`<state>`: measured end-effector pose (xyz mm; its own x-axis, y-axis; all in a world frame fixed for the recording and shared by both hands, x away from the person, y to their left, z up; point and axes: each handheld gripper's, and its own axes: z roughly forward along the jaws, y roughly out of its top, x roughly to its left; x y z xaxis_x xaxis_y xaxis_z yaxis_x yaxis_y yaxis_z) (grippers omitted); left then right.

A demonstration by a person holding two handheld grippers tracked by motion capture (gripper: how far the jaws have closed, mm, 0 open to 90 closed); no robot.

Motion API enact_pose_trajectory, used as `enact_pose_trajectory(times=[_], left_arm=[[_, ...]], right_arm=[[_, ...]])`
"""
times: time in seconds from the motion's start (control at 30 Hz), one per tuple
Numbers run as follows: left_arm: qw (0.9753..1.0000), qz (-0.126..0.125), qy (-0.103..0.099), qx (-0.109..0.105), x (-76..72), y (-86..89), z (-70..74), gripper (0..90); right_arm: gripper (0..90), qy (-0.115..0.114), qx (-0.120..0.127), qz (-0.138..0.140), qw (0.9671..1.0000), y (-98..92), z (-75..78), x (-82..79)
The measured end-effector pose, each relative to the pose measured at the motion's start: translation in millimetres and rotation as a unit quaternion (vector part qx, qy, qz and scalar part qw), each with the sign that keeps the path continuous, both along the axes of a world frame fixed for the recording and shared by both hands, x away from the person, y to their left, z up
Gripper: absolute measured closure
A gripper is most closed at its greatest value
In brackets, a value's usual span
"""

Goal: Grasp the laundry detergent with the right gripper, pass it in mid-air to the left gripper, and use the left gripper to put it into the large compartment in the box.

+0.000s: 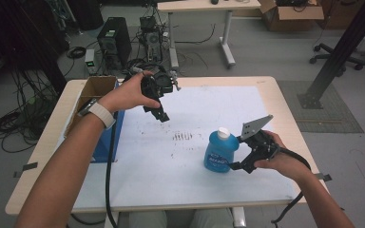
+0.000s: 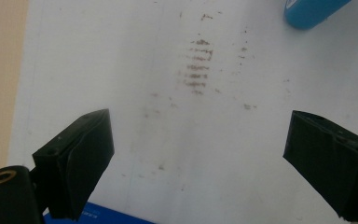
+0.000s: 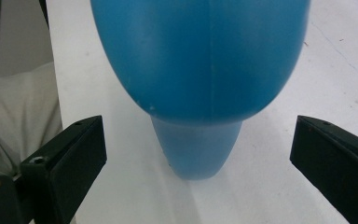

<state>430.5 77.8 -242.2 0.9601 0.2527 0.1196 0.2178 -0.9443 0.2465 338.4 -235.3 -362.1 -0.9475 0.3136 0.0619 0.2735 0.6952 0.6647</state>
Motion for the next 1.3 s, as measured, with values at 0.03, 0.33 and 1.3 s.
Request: enact_pose_trajectory(times=[0.03, 0.33, 1.3], left_arm=[[1.0000, -0.002, 0.000, 0.002, 0.3, 0.0, 0.4, 8.6], [1.0000, 0.000, 0.000, 0.000, 0.2, 0.2, -0.3, 8.6], [1.0000, 0.002, 0.000, 0.000, 0.4, -0.2, 0.0, 8.7]], right_arm=[[3.3, 0.001, 0.003, -0.001, 1.0000, -0.1, 0.4, 0.0], [3.4, -0.001, 0.015, -0.004, 0.9999, -0.6, -3.9, -0.6], [3.0, -0.009, 0.065, -0.016, 0.9977, -5.0, -20.6, -3.7]])
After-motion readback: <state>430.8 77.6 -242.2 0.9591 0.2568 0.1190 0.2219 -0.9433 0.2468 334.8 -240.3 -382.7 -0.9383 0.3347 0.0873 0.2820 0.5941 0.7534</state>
